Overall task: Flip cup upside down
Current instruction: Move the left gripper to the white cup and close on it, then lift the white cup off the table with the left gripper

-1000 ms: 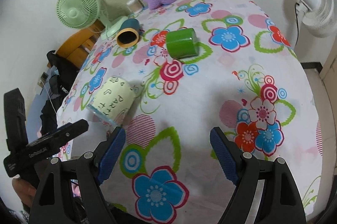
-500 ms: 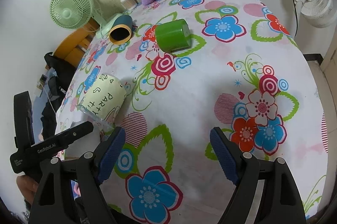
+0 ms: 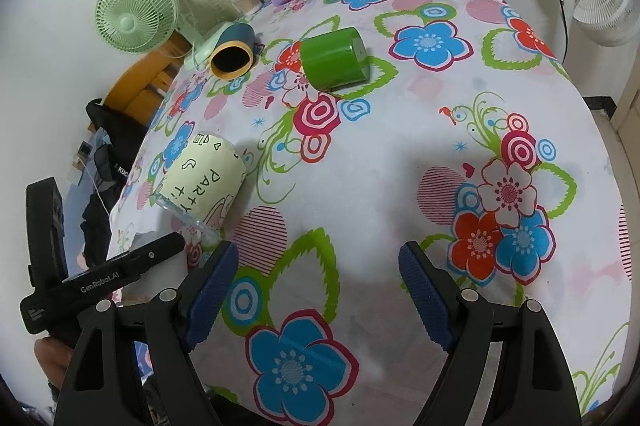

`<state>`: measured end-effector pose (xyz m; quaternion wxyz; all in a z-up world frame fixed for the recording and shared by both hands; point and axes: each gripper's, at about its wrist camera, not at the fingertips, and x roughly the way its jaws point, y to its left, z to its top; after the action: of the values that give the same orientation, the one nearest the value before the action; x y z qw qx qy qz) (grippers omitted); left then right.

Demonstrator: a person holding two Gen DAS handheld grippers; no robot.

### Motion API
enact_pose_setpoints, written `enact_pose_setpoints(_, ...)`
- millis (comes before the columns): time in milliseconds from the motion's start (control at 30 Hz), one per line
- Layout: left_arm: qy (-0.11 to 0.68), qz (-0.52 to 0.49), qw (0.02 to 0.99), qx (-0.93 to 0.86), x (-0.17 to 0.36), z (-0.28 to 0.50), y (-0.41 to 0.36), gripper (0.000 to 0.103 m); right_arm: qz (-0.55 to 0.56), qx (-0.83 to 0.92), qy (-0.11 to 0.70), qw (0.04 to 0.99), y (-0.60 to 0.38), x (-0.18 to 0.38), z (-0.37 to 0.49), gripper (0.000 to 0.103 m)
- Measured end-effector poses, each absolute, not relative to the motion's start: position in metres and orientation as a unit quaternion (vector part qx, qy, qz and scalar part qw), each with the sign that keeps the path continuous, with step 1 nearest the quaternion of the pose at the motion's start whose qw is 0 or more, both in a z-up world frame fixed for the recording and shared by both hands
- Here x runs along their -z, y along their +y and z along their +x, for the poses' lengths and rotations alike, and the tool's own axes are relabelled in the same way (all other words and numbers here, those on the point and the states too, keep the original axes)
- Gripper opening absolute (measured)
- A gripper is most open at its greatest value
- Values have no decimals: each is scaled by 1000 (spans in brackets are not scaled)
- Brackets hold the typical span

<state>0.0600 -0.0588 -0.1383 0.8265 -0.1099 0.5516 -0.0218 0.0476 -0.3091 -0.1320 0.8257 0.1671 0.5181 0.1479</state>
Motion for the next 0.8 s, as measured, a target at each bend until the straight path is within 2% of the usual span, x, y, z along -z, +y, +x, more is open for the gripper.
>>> enact_pose_setpoints(367,523,-110,845,10,119,46,-46,60,168,-156,514,827,-303,127,43,84)
enact_pose_setpoints(500,484,-105,868,0,102,39,-41,60,166,-162,512,827,-298,125,42,84)
enact_pose_setpoints(633,413,-75,907,-40,85,29,-37,60,163,-166,510,828,-294,123,40,84)
enact_pose_setpoints(800,373,-73,922,-74,93,27,-28,60,160,-168,509,829,-291,122,36,84)
